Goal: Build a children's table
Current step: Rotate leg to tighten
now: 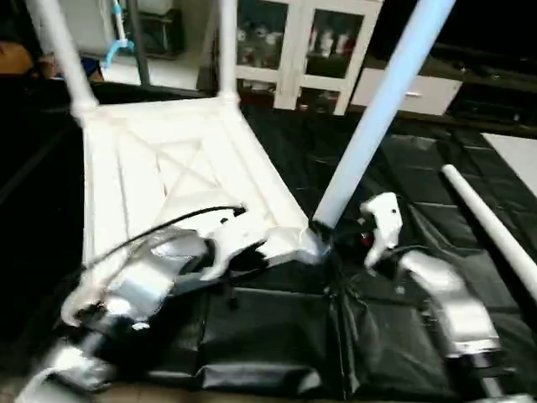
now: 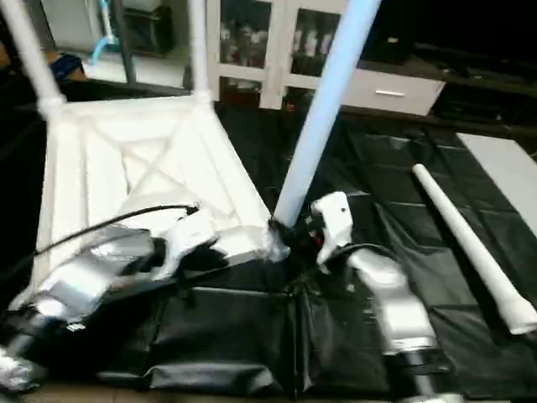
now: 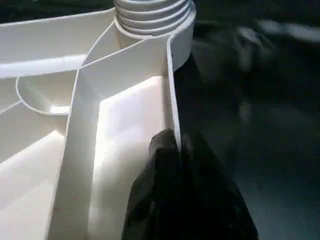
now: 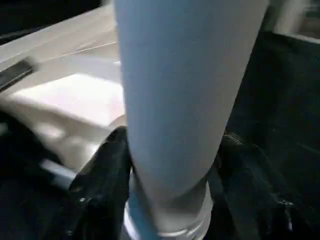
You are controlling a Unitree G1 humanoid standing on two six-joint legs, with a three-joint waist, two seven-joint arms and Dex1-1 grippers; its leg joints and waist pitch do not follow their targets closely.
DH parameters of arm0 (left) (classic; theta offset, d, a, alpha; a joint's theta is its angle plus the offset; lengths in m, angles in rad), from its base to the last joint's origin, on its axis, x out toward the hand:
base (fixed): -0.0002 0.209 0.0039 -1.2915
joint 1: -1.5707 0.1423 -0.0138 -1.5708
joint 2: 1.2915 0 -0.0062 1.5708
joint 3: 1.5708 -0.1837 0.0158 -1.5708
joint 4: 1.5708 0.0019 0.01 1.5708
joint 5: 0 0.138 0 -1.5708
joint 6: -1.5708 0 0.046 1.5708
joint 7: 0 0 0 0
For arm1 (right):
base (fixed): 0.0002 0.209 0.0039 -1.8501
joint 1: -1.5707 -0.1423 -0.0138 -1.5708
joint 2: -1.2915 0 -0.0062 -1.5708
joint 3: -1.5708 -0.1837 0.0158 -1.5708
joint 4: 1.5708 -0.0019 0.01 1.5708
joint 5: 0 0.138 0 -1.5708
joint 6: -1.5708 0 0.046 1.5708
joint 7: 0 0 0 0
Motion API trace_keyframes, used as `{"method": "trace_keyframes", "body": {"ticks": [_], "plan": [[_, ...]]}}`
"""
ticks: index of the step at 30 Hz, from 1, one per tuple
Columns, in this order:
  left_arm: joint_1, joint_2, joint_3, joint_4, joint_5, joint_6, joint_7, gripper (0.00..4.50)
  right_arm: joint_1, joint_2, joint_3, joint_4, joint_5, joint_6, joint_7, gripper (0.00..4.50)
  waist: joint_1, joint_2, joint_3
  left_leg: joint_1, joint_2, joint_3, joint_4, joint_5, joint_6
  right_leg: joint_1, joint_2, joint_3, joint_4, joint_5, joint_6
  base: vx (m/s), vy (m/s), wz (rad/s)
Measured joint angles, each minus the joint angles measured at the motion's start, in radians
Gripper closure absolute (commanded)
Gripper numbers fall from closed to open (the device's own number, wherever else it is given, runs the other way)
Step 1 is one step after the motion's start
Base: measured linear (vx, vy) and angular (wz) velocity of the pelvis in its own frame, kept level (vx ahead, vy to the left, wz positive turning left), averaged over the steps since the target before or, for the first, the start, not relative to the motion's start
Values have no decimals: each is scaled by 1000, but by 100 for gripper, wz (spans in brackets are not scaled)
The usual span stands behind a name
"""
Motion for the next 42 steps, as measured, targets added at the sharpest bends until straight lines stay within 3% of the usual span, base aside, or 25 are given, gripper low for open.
{"method": "trace_keyframes", "body": {"ticks": [5,12,21,32,42], "plan": [[33,68,-18,-68,-51,-20,-134,450,24,-181,43,-83,76,61,294,141,41,1,1,-1,-1,6,-1,-1,10,-1,-1,6,-1,-6,-5,48,11,4],[36,85,-21,-63,-60,-26,-188,450,25,-281,37,-66,84,37,469,141,39,1,1,5,-1,8,1,-3,4,5,-3,7,1,-7,-5,0,0,0],[36,96,-23,-63,-65,-40,-211,450,11,-234,56,-37,87,10,504,141,40,1,1,5,0,5,1,-1,2,6,-3,8,3,-7,-4,0,0,0],[36,97,-25,-63,-76,-38,-222,450,12,-233,70,-21,92,19,543,245,42,1,0,4,0,6,1,-1,2,6,-3,8,3,-9,-1,0,0,0],[24,49,-9,-38,-44,19,-140,450,-6,-114,13,107,103,-23,418,256,25,-1,-1,5,-1,5,2,0,1,8,-3,8,6,-9,3,-5,-1,0]]}}
